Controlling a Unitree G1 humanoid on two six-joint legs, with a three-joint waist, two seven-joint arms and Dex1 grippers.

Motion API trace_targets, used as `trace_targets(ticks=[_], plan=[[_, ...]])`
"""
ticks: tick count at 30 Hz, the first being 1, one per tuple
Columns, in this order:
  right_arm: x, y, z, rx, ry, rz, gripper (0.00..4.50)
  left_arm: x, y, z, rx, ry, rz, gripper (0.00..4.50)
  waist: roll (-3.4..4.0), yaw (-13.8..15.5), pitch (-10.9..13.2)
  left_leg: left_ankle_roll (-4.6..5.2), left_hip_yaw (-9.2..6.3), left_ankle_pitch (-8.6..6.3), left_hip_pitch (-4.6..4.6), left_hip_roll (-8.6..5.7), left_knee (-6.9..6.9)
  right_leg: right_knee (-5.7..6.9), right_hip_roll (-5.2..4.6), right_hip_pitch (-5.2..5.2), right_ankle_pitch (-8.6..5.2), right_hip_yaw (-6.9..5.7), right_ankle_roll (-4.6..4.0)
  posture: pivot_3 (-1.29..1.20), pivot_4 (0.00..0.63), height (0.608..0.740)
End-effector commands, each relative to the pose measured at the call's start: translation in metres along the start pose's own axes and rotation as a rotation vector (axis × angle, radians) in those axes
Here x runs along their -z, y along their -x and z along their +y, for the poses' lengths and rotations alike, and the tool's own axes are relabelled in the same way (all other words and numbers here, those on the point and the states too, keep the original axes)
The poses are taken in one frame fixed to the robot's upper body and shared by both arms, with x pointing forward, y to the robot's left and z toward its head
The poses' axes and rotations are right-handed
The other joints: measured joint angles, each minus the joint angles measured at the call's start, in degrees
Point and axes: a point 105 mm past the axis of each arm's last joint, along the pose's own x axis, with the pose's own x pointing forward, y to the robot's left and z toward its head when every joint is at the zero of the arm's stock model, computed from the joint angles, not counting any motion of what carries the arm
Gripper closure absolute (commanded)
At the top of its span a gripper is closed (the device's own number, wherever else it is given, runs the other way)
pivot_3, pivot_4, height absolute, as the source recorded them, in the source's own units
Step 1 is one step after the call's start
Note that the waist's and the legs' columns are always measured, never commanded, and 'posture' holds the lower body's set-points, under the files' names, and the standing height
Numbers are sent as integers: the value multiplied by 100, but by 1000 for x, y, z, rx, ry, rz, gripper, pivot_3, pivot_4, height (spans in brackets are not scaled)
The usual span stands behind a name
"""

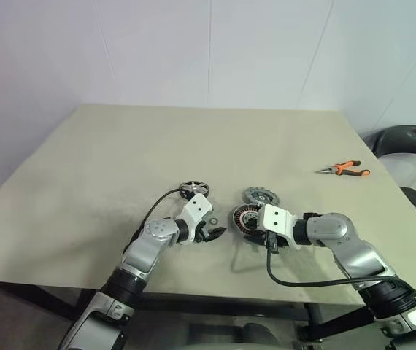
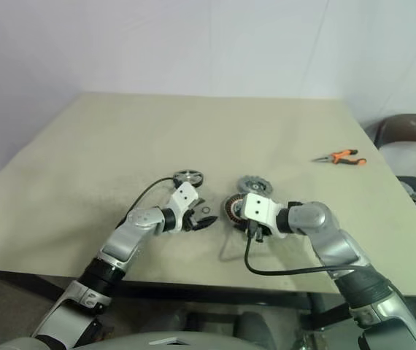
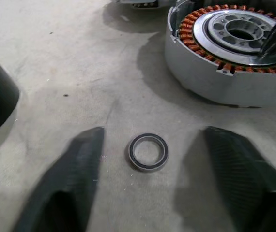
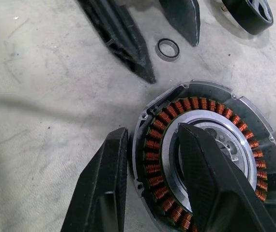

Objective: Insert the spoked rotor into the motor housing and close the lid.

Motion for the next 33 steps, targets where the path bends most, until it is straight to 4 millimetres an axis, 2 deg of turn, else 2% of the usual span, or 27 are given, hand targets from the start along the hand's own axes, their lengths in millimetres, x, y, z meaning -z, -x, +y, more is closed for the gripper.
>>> trace_targets(ticks=[1,2,4,5,6,7,8,9,11,12,14,17,19,20,24,28,32,33], plan=[[18,-2,8,-31,-37,68,2822,33,20,32,-70,43,106,2354,79,-61,-1,-5,-2,3,-3,22,13,-31,-8,-2,18,-64,-36,0,0,740],[19,-3,7,-30,-36,69,2822,36,22,35,-67,44,112,2628,134,-109,0,-7,-7,4,-10,71,81,-61,-6,20,34,-133,-61,0,0,740],[19,-4,5,-28,-34,71,2822,40,26,38,-60,40,116,2628,232,-242,-13,-41,-56,-11,-6,157,115,-138,-12,108,60,-307,-86,0,0,740],[18,-4,4,-26,-33,71,2822,41,27,39,-54,39,116,2628,310,-284,-60,-59,-106,-23,-34,197,117,-262,11,211,84,-396,-58,0,0,740],[18,-5,4,-25,-32,71,2822,42,27,39,-48,38,117,2628,261,-314,-85,-58,-149,-24,-55,221,64,-342,45,267,111,-435,-47,0,0,740],[18,-5,3,-23,-32,71,2822,43,27,39,-40,38,117,2628,169,-270,-91,-57,-135,-23,-101,220,56,-132,45,248,109,-382,-54,0,0,740],[18,-6,3,-22,-31,71,2822,44,28,39,-34,39,117,2628,55,-232,-114,-56,-75,-23,-98,191,52,119,42,291,-91,-264,-28,0,0,740],[18,-6,2,-21,-31,72,2822,45,28,39,-27,39,117,2628,51,-216,-91,-56,-60,-21,-78,145,58,89,29,308,-351,-166,57,0,0,740],[17,-8,2,-17,-31,72,2822,46,28,38,-18,41,119,2628,55,-232,-75,-64,-79,-17,-31,134,26,87,-1,300,-343,-191,30,0,0,740],[17,-8,2,-17,-31,72,2822,46,28,38,-12,39,119,2628,76,-232,-73,-67,-60,-15,-9,143,6,80,-13,308,-324,-196,-3,0,0,740],[17,-9,2,-15,-32,71,2822,46,28,36,-3,34,114,2628,119,-239,-69,-68,-52,-15,23,166,3,52,-15,344,-316,-218,-13,0,0,740],[16,-10,3,-14,-33,68,2822,43,28,32,6,29,94,3134,125,-242,-76,-68,-52,-15,36,187,-5,7,-14,371,-301,-242,-7,0,0,740],[16,-10,3,-12,-33,68,2822,42,27,25,12,34,93,3718,125,-246,-83,-68,-47,-15,36,187,-5,-6,-24,371,-295,-242,1,0,0,740],[16,-10,3,-11,-33,67,2822,40,27,22,13,35,93,3804,127,-247,-87,-68,-41,-15,38,187,-3,-10,-32,369,-290,-243,9,0,0,740],[16,-10,3,-9,-30,67,2822,32,28,7,18,31,87,3804,115,-259,-91,-69,-32,-15,38,186,3,-47,-46,366,-272,-243,39,0,0,740],[15,-10,3,-9,-28,65,2822,28,29,4,14,38,89,3804,112,-257,-90,-70,-32,-16,29,184,0,-99,-57,353,-237,-243,62,0,0,740],[14,-10,2,-10,-27,63,2822,19,26,18,-18,37,58,3804,108,-229,-87,-71,-19,-17,21,180,-2,-103,-77,328,-222,-244,65,0,0,740],[13,-10,2,-10,-26,62,2822,18,22,27,-39,43,54,3804,108,-226,-86,-71,-17,-17,19,180,-2,-103,-80,323,-216,-246,63,0,0,740]])
